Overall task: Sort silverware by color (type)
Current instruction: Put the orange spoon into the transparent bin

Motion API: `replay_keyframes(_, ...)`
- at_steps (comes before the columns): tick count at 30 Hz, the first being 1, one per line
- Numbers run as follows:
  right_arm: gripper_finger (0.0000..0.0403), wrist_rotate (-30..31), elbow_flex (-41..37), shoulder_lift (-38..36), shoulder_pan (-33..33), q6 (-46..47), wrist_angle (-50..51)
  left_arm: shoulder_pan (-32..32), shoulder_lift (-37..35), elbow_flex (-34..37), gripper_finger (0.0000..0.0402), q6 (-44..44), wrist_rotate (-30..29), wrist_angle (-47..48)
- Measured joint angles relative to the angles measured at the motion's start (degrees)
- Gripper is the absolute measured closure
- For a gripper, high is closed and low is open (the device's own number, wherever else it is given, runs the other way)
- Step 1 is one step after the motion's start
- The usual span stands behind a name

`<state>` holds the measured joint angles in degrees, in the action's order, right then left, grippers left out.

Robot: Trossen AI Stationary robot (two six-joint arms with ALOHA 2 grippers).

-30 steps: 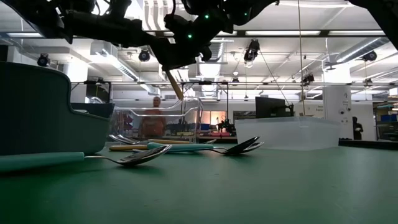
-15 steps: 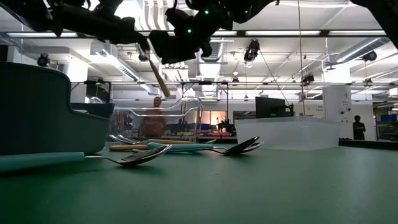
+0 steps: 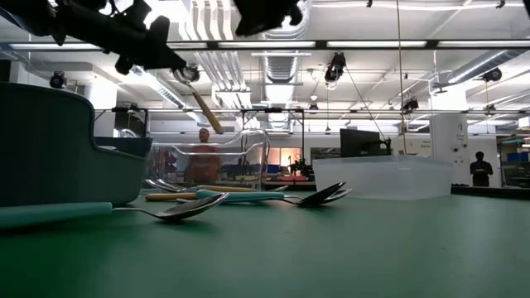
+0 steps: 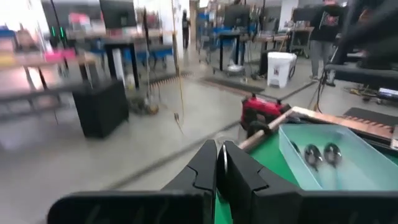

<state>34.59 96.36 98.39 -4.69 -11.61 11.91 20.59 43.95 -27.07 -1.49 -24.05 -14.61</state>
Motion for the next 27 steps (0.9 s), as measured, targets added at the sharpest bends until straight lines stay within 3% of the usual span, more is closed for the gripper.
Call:
replay_keyframes(8, 0.0319, -0.65, -0.01, -10.21, 1.23, 2.60, 15.01, -1.98, 0.86, 0.02, 0.0402, -12.13, -1.35, 7.87)
replay_keyframes(13, 0.0321, -6.20, -2.80, -14.90, 1.60, 7.28, 20.95, -4.81, 0.91, 0.02, 0.0402, -17.35, -4.96, 9.27)
replay_keyframes(19, 0.0322, -6.15, -13.02, -20.48, 4.73, 7.34, 16.51, -9.98, 1.01, 0.02, 0.0401, -20.71, -10.72, 9.33)
replay_keyframes(27, 0.0334, -6.33, -29.53, -24.37, 6.88, 3.99, -3.15, -14.60, 2.82, 0.02, 0.0401, -24.57, -14.50, 7.33)
